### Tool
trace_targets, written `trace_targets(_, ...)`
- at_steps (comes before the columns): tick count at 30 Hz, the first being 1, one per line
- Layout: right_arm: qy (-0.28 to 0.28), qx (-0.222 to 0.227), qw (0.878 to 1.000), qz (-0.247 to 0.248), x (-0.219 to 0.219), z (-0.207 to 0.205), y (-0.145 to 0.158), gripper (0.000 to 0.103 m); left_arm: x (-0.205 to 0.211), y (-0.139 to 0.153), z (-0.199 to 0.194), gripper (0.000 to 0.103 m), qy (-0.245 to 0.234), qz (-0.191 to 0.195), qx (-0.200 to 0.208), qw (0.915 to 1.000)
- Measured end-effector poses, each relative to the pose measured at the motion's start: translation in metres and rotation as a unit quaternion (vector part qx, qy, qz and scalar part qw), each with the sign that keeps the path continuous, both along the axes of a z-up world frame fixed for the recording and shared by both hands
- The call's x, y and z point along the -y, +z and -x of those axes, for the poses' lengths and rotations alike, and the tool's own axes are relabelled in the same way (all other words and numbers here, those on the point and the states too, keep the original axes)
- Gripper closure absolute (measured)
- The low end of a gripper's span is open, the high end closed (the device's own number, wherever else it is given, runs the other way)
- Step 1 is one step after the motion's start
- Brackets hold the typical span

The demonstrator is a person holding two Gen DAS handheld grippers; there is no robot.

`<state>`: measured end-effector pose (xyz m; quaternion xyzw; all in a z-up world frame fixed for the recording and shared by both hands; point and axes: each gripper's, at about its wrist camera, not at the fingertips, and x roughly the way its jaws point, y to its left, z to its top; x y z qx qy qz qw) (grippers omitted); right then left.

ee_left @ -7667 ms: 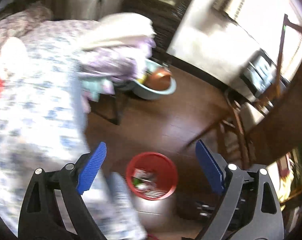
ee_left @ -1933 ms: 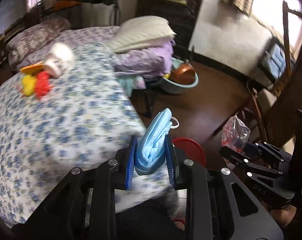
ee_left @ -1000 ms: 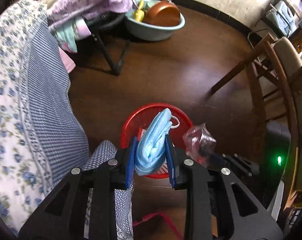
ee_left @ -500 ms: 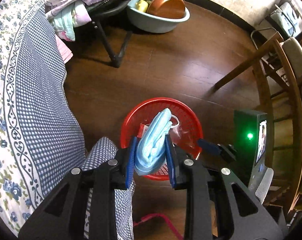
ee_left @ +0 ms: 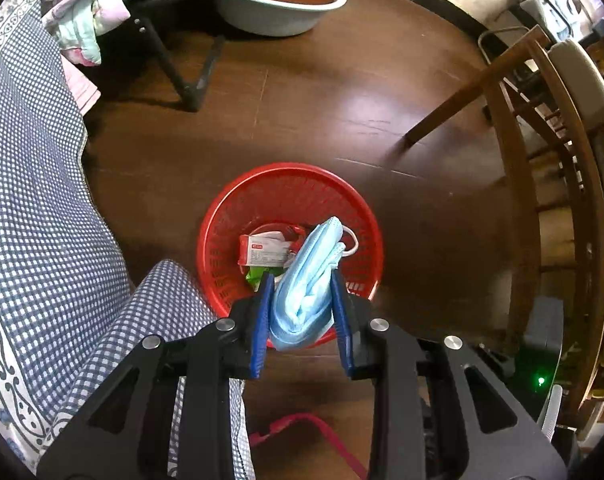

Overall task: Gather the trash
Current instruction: 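Open the left tool to drop the blue mask into the wastebasket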

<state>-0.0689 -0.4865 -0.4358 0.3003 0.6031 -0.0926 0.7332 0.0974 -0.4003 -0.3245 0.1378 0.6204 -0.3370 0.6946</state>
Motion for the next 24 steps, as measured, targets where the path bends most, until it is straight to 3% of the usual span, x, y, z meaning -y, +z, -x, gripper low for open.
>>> trace_targets(5, -0.004, 0.001, 1.0, -0.002, 0.005, 0.002, 0.002, 0.036, -0.001, 0.003, 0.0, 0.072, 0.002, 0.012, 0.0, 0.9999)
trace_targets(8, 0.002, 0.007, 1.0, -0.002, 0.004, 0.001, 0.007, 0.036, 0.0, 0.006, 0.001, 0.055, 0.004, 0.017, -0.002, 0.9998)
trace_targets(10, 0.011, 0.009, 1.0, -0.004, 0.0, -0.001, 0.01, 0.036, -0.002, 0.011, 0.0, 0.032, 0.01, 0.019, 0.015, 0.9997)
trace_targets(11, 0.015, 0.01, 1.0, -0.005, -0.002, 0.0, 0.011, 0.036, -0.003, 0.015, -0.001, 0.028, 0.014, 0.025, 0.019, 0.9994)
trace_targets(20, 0.019, 0.0, 1.0, 0.002, -0.002, 0.001, 0.018, 0.036, -0.005, 0.026, -0.003, 0.027, 0.015, 0.058, 0.001, 0.9982)
trace_targets(24, 0.02, 0.005, 1.0, 0.017, -0.001, 0.002, 0.036, 0.036, -0.009, 0.052, 0.006, 0.027, 0.007, 0.083, 0.009, 0.9964)
